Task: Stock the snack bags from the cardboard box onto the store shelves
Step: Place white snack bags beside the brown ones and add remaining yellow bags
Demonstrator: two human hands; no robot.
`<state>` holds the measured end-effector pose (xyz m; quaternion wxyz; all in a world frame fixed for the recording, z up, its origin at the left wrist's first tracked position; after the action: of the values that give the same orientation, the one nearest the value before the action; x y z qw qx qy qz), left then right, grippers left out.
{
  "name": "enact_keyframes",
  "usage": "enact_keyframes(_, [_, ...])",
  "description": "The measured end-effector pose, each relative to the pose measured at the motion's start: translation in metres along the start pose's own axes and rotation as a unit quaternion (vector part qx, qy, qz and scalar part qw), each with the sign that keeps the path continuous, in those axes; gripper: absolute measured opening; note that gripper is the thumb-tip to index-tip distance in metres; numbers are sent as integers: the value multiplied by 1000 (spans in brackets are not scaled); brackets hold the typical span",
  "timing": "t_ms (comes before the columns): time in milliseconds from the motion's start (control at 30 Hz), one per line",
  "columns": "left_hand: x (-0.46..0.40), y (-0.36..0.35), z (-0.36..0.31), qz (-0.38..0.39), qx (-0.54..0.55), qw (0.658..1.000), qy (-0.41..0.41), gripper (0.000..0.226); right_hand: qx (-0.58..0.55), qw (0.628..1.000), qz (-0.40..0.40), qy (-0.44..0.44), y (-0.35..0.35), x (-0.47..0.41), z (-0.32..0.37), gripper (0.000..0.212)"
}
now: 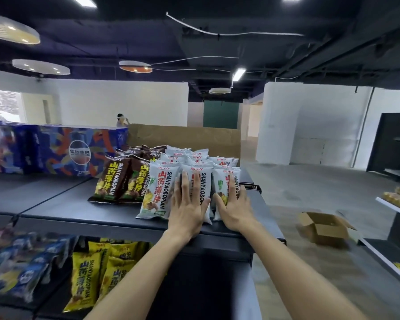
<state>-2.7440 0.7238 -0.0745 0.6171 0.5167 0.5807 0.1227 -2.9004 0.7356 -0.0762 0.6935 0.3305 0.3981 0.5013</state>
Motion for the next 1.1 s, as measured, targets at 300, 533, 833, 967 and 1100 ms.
enact_keyframes(300, [55,26,7,51,-81,988,-119,57,20,999,-14,-41,12,60,13,72])
enact_keyframes(533, [88,67,18,106,-100,970,-195,56,49,995,-4,-83,12,121,42,59])
enact_keyframes(833, [78,60,9,160,-21,981,-110,58,-28,996,77,-33,-14,158,83,66])
enact_keyframes(967, [75,62,7,152,13,981,-120,48,-6,997,58,-44,-7,150,82,64])
enact_keyframes(1100, [70,60,9,147,77,979,-119,36,-14,999,37,-29,4,141,82,59])
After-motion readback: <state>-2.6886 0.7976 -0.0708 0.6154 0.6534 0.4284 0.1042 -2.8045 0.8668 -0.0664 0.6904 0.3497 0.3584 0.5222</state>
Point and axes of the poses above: each hand's wrist, its own x-axis away from the middle knuckle, its own y-axis out of the back of the hand, z = x × y, the point moved 5 cm from there along -x, towards the middle knuckle, and after that the axes turned 9 degrees about z, right-handed, at the moved point
